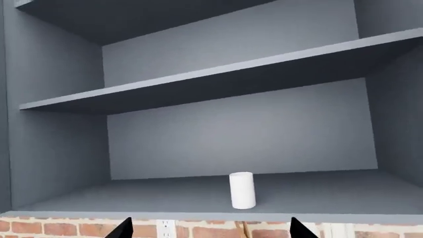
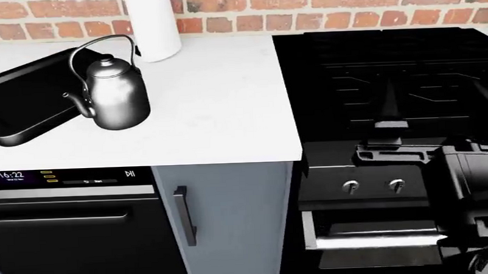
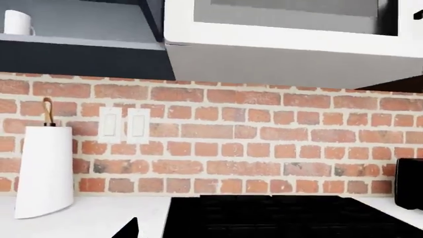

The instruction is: Pick the kettle from the counter and place it on the tray. Then pick the mug from the cabinet and place it on the tray. Then close the cabinet doors.

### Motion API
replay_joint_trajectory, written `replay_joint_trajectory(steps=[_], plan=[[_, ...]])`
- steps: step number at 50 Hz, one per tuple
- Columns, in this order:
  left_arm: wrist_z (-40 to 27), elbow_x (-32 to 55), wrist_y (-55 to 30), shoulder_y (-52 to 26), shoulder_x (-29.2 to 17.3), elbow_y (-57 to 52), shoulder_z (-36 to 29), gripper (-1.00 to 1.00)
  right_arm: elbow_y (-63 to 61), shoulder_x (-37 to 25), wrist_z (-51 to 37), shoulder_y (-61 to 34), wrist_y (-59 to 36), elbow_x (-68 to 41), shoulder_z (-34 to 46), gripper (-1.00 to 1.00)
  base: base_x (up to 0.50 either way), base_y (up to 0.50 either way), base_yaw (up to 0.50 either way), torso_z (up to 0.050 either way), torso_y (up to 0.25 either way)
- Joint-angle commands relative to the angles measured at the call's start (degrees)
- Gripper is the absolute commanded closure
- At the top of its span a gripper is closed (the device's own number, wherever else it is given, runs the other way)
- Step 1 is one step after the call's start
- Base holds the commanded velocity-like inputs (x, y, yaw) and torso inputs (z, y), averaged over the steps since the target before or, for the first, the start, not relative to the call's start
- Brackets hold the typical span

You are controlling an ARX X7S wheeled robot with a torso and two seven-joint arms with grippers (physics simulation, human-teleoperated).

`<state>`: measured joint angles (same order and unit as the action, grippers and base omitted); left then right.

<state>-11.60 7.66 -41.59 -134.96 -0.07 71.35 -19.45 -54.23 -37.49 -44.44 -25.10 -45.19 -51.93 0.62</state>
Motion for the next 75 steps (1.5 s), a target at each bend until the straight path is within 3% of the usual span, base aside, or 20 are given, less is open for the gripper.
replay_joint_trajectory(steps=[1, 11, 29, 50, 75], plan=[[3.1, -4.6, -0.1, 0.0, -0.1, 0.0, 4.3, -1.0, -4.6, -12.3, -19.0, -16.7, -7.2, -27.7, 0.5, -1.0, 0.0, 0.0, 0.0, 0.0, 0.0], [5.6, -7.8, -3.0, 0.0, 0.0, -2.2, 7.9, -1.0, -4.3, -14.9, -23.2, -24.3, -7.3, -35.9, 1.5, -1.0, 0.0, 0.0, 0.0, 0.0, 0.0], [3.5, -13.3, -2.6, 0.0, -0.5, -1.3, 15.8, -1.0, -4.3, -13.2, -21.5, -23.3, -7.9, -30.9, 3.0, -1.0, 0.39, 0.0, 0.0, 0.0, 0.0], [4.1, -16.8, -4.7, 0.0, -1.1, -4.1, 17.1, -1.0, -4.6, -12.5, -21.0, -23.8, -7.9, -29.9, 5.0, -1.0, 0.5, 0.0, 0.0, 0.0, 0.001], [5.3, -18.8, -6.1, 0.0, -1.7, -0.2, 16.4, -1.0, -4.6, -11.8, -19.4, -21.7, -6.8, -26.8, 6.6, -1.0, 0.41, 0.0, 0.0, 0.0, 0.001]])
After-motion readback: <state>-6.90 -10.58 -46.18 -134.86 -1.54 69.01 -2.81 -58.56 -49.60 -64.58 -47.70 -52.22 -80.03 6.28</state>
